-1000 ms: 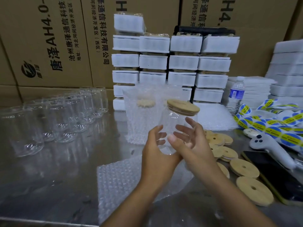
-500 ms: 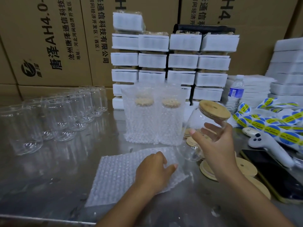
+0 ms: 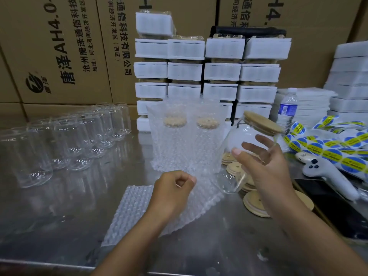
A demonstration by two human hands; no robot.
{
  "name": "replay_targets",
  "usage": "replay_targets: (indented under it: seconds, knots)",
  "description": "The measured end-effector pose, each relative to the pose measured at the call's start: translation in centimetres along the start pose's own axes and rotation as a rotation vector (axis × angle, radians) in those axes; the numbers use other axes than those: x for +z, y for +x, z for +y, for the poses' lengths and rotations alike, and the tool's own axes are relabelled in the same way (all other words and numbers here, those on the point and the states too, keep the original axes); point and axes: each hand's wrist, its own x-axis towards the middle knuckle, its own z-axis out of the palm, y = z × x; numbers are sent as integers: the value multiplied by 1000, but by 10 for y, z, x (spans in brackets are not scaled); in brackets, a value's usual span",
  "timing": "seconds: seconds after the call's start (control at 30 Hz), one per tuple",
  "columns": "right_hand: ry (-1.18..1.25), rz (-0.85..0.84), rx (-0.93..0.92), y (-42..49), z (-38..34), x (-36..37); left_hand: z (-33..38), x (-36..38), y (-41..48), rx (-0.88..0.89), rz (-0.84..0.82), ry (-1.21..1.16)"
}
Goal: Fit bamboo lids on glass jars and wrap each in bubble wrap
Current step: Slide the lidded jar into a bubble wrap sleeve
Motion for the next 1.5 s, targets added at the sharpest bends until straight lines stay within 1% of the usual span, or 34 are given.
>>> replay_targets:
  seconds: [0.1,0.27,0.33,0.4,0.43,0.5,0.6,0.63,0.67,0.7,0.77,0.8,0.97,1.07,1.17,1.27,1.4,1.5]
  knots:
    - [-43,-30,-12,-4,1,7,3,-3,1,22,17,-68]
    - [4,-24,26,-5,6,14,8,-8,2,82,76,-131]
    - [28,-14,39,-5,8,16,11,-13,0,95,40,-157]
    - [30,-1,32,-7,8,19,12,-20,-2,111,-74,-158]
    - [31,10,30,-8,8,20,12,-23,-3,129,-141,-126]
    - [33,36,34,-9,6,23,12,-25,-8,168,-241,18]
    - [4,58,41,-10,3,33,11,-17,-14,273,-331,334]
    - [-1,60,41,-11,3,36,11,-12,-15,312,-318,428]
    - [-6,57,40,-12,3,40,11,-8,-15,339,-261,478]
    - [-15,43,44,-14,3,43,11,-4,-15,351,-179,478]
    - [-27,-12,54,-18,2,49,10,-1,-14,372,-22,381]
    - [-46,-50,57,-20,1,51,11,-1,-13,386,21,324]
    - [-248,-230,54,-23,-6,54,23,-9,-4,387,32,112]
    - [-345,-279,-11,-21,-5,54,29,-13,-4,393,75,-22]
    - [-457,-302,-55,-20,-6,53,27,-16,-2,383,52,-160]
    - [-520,-337,-61,-20,-6,49,19,-18,0,312,34,-255]
    - [-431,-448,-35,-18,-7,44,21,-30,5,264,14,-405]
    - [-406,-528,-86,-16,-4,43,25,-36,9,247,-36,-502]
